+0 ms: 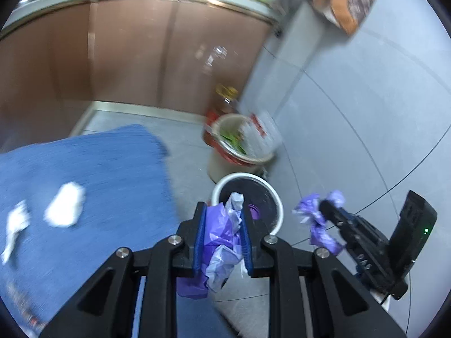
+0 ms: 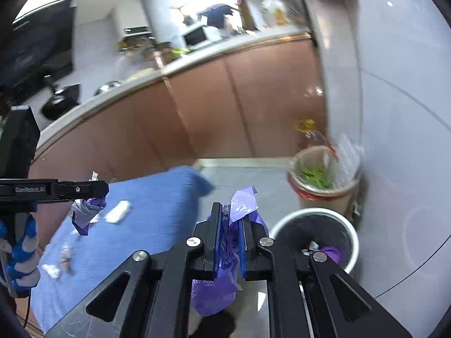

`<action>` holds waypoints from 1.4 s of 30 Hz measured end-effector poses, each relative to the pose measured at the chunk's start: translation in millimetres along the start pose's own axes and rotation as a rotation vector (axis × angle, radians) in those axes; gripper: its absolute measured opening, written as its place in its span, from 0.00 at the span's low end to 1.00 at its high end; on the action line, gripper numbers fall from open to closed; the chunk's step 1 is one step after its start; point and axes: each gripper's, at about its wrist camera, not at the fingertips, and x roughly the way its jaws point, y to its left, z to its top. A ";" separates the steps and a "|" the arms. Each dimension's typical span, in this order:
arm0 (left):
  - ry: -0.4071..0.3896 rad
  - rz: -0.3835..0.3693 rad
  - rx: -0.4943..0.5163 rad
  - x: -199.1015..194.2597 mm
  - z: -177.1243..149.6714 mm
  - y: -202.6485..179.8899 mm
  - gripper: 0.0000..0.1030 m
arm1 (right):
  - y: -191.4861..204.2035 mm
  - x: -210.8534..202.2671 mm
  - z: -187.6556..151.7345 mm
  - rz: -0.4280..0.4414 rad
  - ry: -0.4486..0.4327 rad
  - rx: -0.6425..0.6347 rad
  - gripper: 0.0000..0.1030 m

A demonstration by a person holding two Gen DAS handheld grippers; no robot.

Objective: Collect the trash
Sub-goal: 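Carry both purple gloves over the white bin and open both tools, then move both open tools back toward the towel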

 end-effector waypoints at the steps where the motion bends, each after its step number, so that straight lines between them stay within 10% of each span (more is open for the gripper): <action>1: 0.026 -0.015 0.014 23.0 7.7 -11.0 0.21 | -11.6 8.0 0.2 -0.015 0.009 0.011 0.10; 11: 0.200 -0.076 0.048 197.0 42.3 -70.7 0.23 | -126.0 104.0 -13.1 -0.139 0.132 0.118 0.10; 22: 0.271 -0.110 0.019 286.2 36.7 -73.1 0.41 | -180.0 176.8 -39.2 -0.193 0.237 0.189 0.19; 30: 0.215 -0.114 0.037 254.1 37.0 -69.8 0.43 | -168.0 167.8 -38.0 -0.206 0.231 0.189 0.35; 42: -0.084 0.024 0.077 100.4 20.0 -61.0 0.43 | -76.1 73.0 -4.3 -0.219 0.082 0.084 0.47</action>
